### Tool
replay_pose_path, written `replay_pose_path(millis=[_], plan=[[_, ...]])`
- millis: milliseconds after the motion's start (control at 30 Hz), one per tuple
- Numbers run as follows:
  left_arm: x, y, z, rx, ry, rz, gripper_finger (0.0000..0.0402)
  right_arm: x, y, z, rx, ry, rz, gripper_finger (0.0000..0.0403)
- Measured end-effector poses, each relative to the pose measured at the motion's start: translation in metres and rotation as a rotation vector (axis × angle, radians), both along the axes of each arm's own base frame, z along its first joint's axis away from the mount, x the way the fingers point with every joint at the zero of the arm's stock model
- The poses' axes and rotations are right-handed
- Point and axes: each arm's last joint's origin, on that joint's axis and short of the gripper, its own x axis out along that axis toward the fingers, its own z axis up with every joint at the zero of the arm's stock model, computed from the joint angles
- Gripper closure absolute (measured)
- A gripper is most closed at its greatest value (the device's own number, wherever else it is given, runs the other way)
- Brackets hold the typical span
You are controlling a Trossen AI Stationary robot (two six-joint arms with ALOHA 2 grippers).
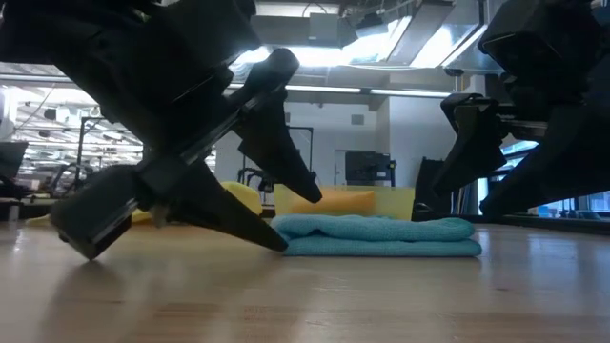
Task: Fold microfiber towels
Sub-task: Fold the top blue microfiber cloth
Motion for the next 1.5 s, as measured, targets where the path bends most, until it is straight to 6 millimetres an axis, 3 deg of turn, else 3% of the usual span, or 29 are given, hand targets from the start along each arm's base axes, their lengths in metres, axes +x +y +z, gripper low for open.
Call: replay_pose_path(millis=[567, 1000, 1167, 1500], plan=[[-0.001, 0.005, -0.003, 0.045, 0.05, -0.02, 0.0299, -0.002, -0.001, -0.002, -0.054, 0.03, 0.039, 0.016], [0.003, 0.017, -0.005, -0.046, 0.066, 0.046, 0.0392, -0.002, -0.001, -0.002, -0.062, 0.027, 0.038, 0.016], [0.004, 0.02, -0.003, -0.093, 0.049, 0.091, 0.0401, -0.001, -0.001, -0.002, -0.088, 0.016, 0.045, 0.016], [0.006, 0.025, 0.022, -0.193, -0.042, 0.158, 0.0401, 0.002, 0.0, 0.003, -0.122, -0.047, 0.057, 0.016]])
